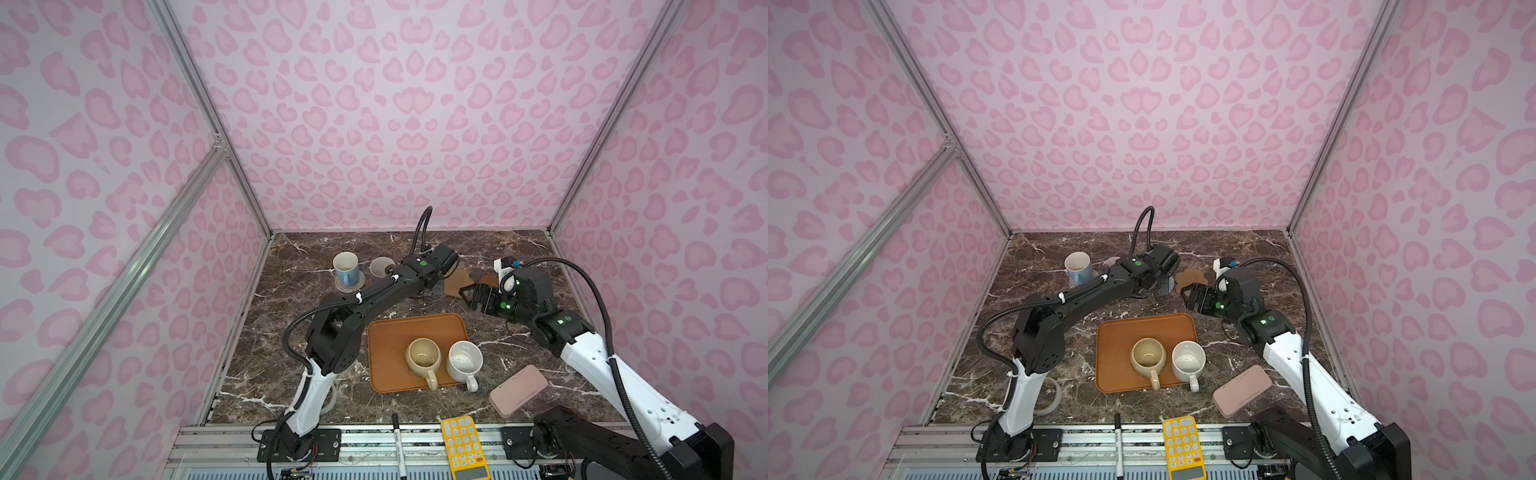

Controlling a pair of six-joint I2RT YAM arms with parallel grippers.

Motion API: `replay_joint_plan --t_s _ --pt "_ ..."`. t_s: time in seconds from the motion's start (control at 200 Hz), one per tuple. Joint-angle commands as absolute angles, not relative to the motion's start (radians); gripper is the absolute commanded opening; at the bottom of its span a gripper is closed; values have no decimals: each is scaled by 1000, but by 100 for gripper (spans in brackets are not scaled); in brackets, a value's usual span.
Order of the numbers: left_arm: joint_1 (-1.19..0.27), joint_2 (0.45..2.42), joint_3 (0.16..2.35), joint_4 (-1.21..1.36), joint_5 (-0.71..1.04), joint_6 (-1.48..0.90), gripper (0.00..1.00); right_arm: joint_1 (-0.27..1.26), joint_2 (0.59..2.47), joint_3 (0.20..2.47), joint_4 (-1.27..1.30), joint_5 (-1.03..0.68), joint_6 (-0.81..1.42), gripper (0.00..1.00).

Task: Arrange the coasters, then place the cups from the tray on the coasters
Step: 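Lift the black mug with the left gripper and carry it toward the grey knit coaster, then lower the black mug onto the grey knit coaster and release with the left gripper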

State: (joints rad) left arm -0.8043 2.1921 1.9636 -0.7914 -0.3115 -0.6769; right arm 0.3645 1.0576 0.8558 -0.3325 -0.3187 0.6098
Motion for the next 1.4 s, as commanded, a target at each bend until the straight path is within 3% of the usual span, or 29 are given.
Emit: replay_joint_plan --t_s 0.0,0.555,1.395 --pt "-798 2242 2034 -738 -331 -626 1 357 1042 828 -310 -322 604 95" --pt "-769 2380 2086 -680 -325 -605 1 278 1002 775 -320 -335 572 95" --pt "-761 2306 1992 -735 -393 -701 1 275 999 760 -327 -343 571 94"
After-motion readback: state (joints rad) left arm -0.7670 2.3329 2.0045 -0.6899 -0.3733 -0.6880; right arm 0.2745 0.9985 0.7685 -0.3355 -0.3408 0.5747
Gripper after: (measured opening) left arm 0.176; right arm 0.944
